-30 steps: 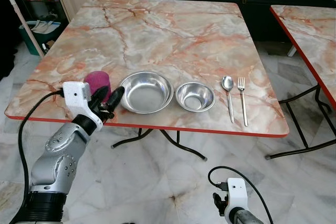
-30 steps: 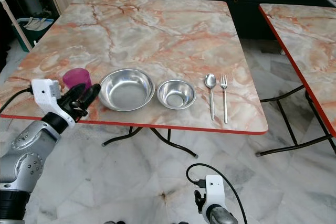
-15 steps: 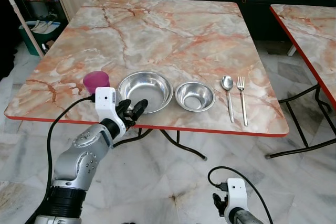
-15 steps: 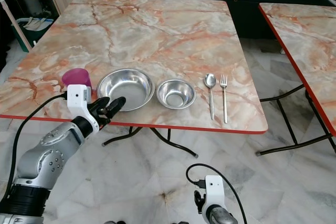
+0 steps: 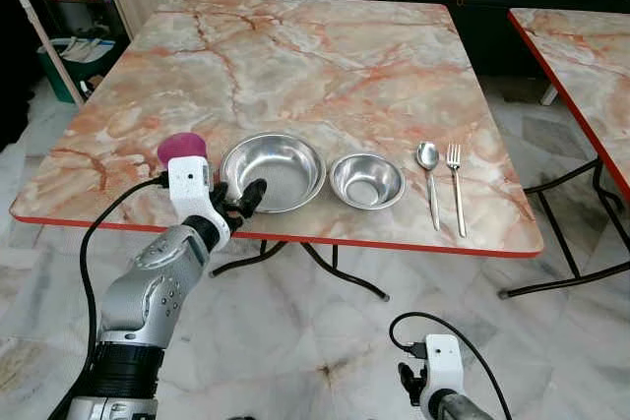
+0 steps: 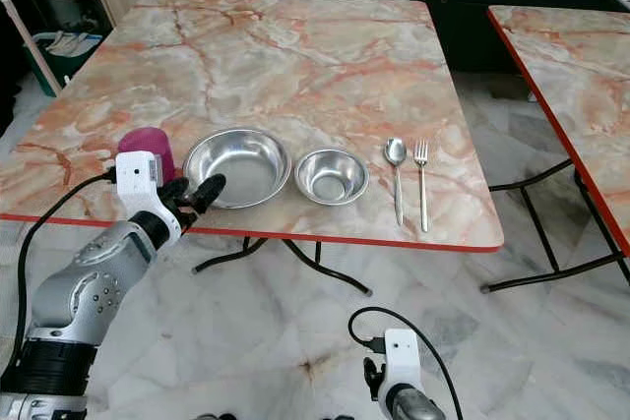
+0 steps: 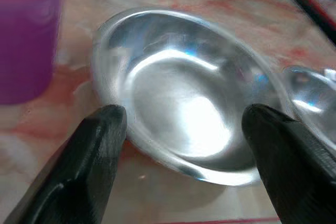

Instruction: Setting the table

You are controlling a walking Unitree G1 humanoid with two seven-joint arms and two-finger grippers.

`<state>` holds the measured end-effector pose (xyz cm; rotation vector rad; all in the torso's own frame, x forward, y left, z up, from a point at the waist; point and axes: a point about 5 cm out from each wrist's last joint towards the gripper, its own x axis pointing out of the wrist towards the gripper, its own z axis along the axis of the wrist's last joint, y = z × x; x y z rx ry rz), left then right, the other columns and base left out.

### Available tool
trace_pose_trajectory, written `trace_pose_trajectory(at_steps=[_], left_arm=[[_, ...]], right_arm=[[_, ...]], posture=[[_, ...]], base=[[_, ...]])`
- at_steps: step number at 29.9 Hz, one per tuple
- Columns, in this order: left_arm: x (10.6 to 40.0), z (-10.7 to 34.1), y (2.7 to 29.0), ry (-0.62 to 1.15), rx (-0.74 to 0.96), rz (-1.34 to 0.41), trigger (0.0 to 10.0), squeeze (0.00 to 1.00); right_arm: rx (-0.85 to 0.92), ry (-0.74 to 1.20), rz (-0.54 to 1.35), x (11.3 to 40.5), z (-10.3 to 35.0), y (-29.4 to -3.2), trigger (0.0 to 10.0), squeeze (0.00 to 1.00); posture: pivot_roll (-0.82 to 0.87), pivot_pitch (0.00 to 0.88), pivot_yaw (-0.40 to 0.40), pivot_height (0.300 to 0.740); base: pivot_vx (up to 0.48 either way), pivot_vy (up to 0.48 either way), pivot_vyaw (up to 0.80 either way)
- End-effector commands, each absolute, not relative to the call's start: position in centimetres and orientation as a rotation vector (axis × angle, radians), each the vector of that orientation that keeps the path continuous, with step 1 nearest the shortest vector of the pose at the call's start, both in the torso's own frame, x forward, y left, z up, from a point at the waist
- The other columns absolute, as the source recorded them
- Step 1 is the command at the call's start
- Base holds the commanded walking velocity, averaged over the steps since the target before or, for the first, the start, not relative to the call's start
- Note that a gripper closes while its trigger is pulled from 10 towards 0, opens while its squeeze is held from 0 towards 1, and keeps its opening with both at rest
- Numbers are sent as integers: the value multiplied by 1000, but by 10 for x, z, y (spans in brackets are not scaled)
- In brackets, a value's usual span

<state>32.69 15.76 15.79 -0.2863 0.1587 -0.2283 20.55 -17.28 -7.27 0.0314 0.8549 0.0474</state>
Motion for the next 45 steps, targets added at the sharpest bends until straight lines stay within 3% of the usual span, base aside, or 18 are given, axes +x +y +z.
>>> trace_pose_trajectory(at_steps=[1, 5, 6, 7, 45], left_arm=[[331, 154, 163, 196, -287, -168, 10000, 1000], [332, 154, 163, 209, -307, -151, 10000, 1000], [332, 155, 163, 204, -311, -152, 10000, 337], [333, 156, 162, 201, -314, -152, 10000, 0], [355, 146, 152, 268, -263, 11, 10000, 0]], right_arm=[[27, 875, 58, 201, -76, -171, 10000, 0], [34, 876, 51, 200, -76, -172, 10000, 0], [33, 876, 51, 200, -76, -172, 10000, 0], [32, 876, 51, 200, -76, -172, 10000, 0], [27, 871, 45, 202, -75, -174, 10000, 0]], posture=[[84, 143, -45, 740], [83, 145, -45, 740], [83, 145, -45, 740], [83, 145, -45, 740], [70, 139, -47, 740]], base=[[0, 0, 0], [0, 0, 0], [0, 0, 0], [0, 0, 0], [0, 0, 0]])
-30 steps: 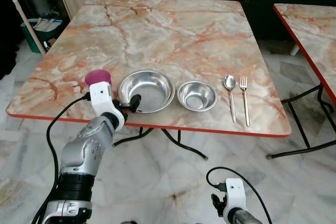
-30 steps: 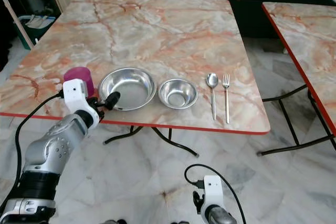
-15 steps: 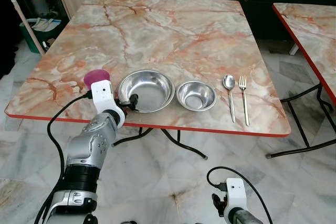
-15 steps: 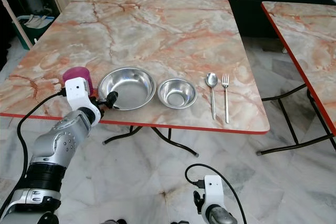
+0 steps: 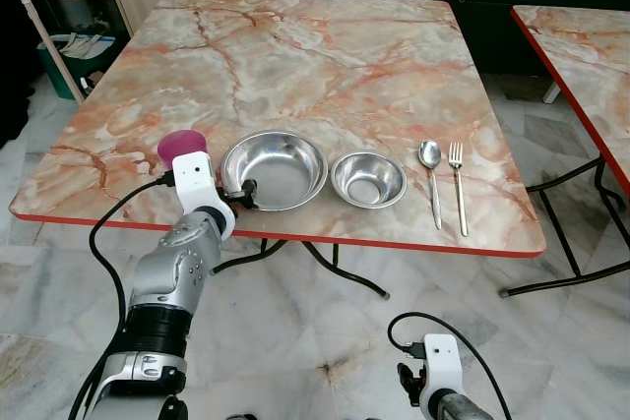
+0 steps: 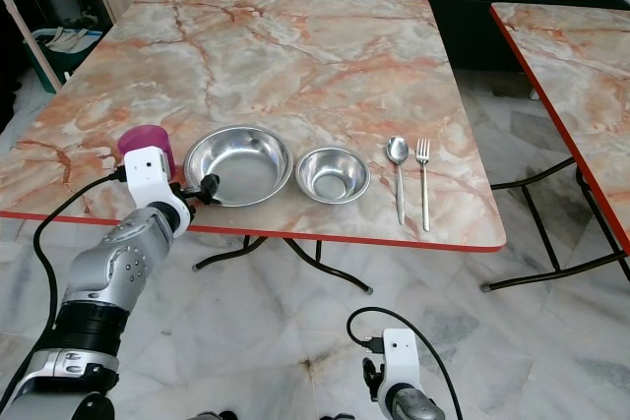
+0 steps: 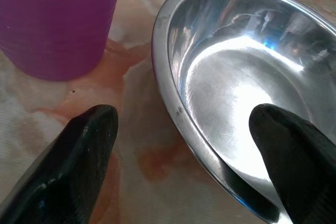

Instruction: Setting the table

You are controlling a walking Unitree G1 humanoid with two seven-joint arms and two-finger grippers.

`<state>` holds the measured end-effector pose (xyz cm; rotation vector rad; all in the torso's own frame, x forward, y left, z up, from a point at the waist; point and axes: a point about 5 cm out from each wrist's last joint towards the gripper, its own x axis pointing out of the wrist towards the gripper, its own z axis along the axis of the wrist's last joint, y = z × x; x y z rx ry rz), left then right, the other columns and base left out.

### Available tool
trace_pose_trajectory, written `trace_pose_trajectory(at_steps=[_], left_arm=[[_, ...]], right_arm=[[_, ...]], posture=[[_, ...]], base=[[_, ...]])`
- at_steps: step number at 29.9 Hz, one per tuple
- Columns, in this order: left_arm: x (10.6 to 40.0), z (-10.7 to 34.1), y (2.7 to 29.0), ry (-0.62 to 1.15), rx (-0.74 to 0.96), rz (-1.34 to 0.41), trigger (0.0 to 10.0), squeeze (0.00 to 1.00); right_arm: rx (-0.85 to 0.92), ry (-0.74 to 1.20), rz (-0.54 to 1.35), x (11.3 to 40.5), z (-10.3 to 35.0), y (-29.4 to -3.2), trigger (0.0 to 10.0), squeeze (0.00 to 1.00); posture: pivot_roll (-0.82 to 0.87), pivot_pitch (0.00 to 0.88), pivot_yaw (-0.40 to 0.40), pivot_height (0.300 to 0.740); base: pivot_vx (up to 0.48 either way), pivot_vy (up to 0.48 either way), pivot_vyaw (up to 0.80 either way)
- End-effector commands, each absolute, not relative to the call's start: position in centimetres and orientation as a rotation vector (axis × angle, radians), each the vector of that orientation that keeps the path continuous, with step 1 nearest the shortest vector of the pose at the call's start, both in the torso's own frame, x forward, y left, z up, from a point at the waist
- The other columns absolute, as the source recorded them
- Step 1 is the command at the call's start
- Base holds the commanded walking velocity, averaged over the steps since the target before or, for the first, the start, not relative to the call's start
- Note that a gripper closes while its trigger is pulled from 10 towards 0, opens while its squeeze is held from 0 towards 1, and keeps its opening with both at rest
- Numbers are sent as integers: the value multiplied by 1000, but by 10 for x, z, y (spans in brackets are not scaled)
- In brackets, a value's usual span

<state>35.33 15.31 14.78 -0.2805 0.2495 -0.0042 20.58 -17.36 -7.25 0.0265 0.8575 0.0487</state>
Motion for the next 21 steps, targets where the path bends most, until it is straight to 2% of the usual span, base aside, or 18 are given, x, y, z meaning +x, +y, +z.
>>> trace_pose_trajectory(at_steps=[1, 5, 6, 7, 21], left_arm=[[355, 146, 152, 268, -264, 11, 9451, 0], [356, 146, 152, 268, -265, 10, 9451, 0], [356, 146, 152, 268, -265, 10, 3412, 0], [356, 146, 152, 270, -262, 11, 0, 0], [355, 147, 157, 271, -248, 29, 0, 0]], right_arm=[[27, 872, 45, 202, -75, -174, 10000, 0], [28, 872, 45, 202, -75, -174, 10000, 0], [28, 872, 45, 202, -75, -174, 10000, 0], [30, 874, 43, 201, -75, -174, 10000, 0], [31, 878, 52, 201, -76, -171, 10000, 0]], posture=[[69, 139, -46, 740], [68, 138, -45, 740], [68, 138, -45, 740], [66, 139, -41, 740], [73, 138, -42, 740]], base=[[0, 0, 0], [0, 0, 0], [0, 0, 0], [0, 0, 0], [0, 0, 0]])
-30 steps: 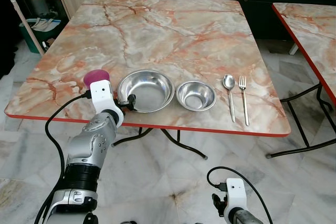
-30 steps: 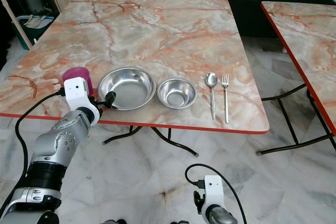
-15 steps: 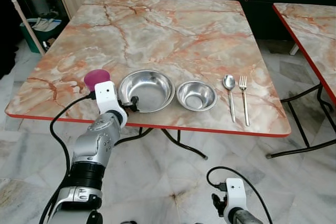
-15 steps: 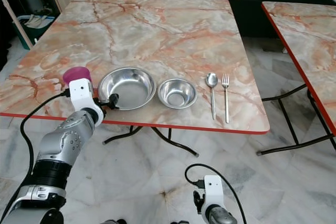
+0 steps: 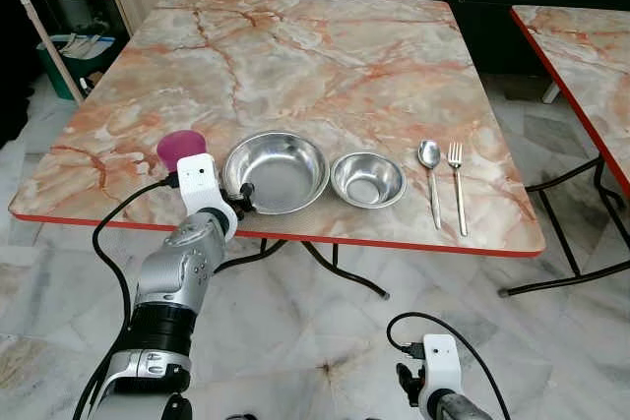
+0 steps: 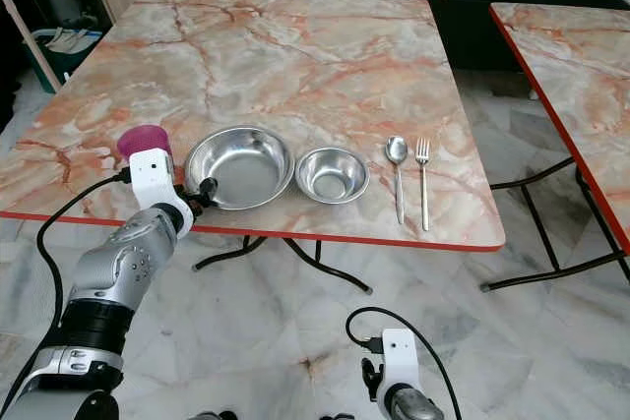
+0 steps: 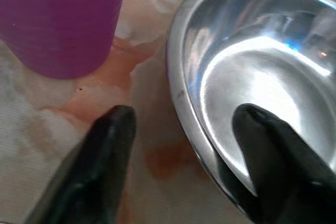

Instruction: Setting the table

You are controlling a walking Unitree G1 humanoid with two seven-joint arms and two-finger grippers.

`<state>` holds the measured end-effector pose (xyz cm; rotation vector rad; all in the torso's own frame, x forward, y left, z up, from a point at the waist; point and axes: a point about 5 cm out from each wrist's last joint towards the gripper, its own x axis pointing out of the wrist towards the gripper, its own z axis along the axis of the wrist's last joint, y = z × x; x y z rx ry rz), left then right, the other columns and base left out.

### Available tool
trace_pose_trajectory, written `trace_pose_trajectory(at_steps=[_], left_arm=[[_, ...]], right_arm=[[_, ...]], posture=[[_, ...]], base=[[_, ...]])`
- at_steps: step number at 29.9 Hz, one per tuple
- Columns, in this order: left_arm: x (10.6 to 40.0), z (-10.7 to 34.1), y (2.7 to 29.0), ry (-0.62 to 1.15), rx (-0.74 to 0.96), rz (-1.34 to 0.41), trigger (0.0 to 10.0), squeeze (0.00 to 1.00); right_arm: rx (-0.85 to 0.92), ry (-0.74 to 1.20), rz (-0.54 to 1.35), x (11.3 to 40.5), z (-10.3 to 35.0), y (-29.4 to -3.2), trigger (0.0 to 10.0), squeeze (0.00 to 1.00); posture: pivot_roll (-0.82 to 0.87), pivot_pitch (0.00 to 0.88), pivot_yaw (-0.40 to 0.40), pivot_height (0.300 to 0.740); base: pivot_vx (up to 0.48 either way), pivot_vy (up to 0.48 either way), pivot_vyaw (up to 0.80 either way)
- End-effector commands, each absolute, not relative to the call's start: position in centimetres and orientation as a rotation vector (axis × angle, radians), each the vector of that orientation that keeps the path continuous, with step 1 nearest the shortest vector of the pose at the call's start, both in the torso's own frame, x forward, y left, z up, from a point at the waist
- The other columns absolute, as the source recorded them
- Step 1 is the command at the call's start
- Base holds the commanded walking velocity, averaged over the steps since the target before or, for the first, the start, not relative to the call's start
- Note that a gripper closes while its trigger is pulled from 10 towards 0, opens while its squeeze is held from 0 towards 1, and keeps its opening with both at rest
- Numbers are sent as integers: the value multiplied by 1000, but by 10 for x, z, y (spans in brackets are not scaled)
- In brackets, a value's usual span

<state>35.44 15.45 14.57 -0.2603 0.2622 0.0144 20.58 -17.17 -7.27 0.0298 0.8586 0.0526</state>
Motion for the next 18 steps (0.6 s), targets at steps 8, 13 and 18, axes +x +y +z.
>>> trace_pose_trajectory(at_steps=[8, 13, 18], left_arm=[[356, 151, 157, 273, -288, 26, 0, 0], [355, 152, 162, 272, -286, 34, 0, 0], [354, 153, 162, 272, -285, 29, 0, 0]], right_arm=[[31, 877, 52, 202, -75, -171, 10000, 0], [31, 879, 57, 202, -75, -170, 10000, 0], [31, 879, 59, 202, -75, -169, 10000, 0]], posture=[[75, 137, -42, 740], [84, 138, -43, 740], [87, 138, -44, 740]], base=[[0, 0, 0], [0, 0, 0], [0, 0, 0]])
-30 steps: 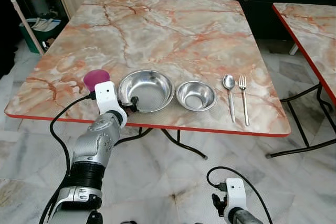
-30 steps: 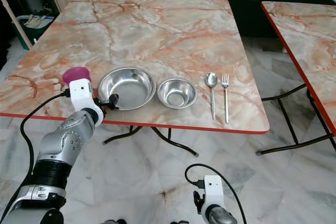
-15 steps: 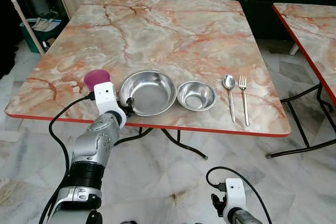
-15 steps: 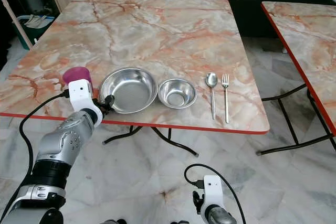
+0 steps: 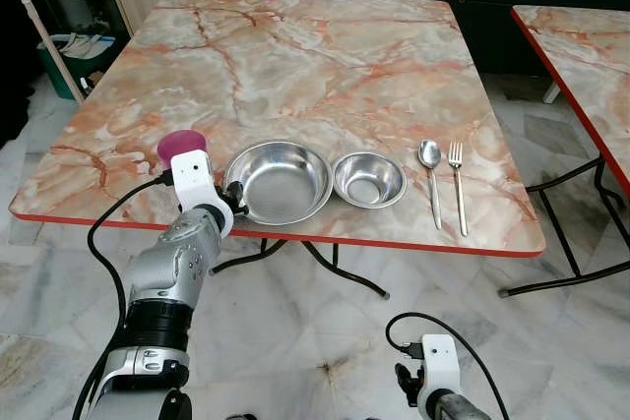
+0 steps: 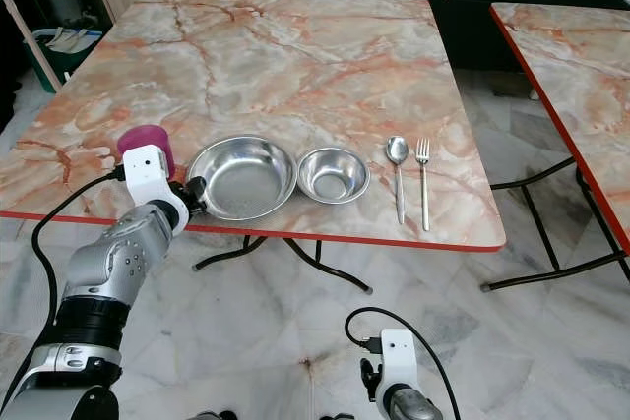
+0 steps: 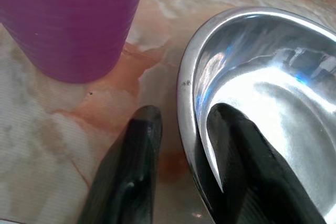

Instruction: Setting the table

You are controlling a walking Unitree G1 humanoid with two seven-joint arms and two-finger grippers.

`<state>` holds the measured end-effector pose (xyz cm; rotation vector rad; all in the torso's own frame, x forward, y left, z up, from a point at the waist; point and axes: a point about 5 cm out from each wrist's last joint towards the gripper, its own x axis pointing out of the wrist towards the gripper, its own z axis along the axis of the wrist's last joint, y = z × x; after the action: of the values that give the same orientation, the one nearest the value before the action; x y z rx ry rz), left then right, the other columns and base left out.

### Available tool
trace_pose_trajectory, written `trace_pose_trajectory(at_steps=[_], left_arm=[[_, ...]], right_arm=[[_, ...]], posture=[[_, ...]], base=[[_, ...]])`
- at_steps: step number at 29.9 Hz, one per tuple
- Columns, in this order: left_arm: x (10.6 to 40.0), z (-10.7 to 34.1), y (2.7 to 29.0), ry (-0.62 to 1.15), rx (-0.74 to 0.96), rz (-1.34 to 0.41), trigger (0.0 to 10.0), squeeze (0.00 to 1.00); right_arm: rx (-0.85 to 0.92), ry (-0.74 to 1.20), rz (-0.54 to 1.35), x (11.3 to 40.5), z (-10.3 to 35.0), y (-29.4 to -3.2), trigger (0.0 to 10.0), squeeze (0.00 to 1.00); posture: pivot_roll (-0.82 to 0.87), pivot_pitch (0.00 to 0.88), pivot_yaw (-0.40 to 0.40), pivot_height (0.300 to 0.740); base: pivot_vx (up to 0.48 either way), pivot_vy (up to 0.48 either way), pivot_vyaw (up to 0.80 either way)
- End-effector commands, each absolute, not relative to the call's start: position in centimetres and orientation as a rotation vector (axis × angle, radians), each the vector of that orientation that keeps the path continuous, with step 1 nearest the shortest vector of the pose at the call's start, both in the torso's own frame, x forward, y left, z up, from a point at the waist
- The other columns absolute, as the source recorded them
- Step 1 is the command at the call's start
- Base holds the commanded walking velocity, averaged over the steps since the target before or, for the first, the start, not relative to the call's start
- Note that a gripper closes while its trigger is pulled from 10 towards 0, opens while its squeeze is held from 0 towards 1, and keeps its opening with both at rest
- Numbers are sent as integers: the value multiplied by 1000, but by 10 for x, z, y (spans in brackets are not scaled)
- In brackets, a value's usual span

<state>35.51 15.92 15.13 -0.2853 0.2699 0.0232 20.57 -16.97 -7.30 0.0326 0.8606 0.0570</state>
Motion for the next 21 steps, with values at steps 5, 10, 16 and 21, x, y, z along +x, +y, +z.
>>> trace_pose_trajectory(at_steps=[5, 10, 16, 21], left_arm=[[354, 153, 160, 277, -280, 7, 0, 0], [351, 152, 155, 279, -287, -13, 0, 0], [350, 155, 154, 259, -307, -20, 0, 0], [350, 160, 157, 210, -339, -21, 0, 0]], right_arm=[[31, 877, 61, 203, -75, -169, 10000, 0], [29, 879, 64, 203, -75, -169, 10000, 0], [27, 881, 63, 203, -75, -170, 10000, 0], [26, 882, 64, 202, -75, -170, 10000, 0]], posture=[[88, 138, -45, 740], [90, 139, -49, 740], [91, 142, -51, 740], [92, 137, -53, 740]], base=[[0, 0, 0], [0, 0, 0], [0, 0, 0], [0, 0, 0]])
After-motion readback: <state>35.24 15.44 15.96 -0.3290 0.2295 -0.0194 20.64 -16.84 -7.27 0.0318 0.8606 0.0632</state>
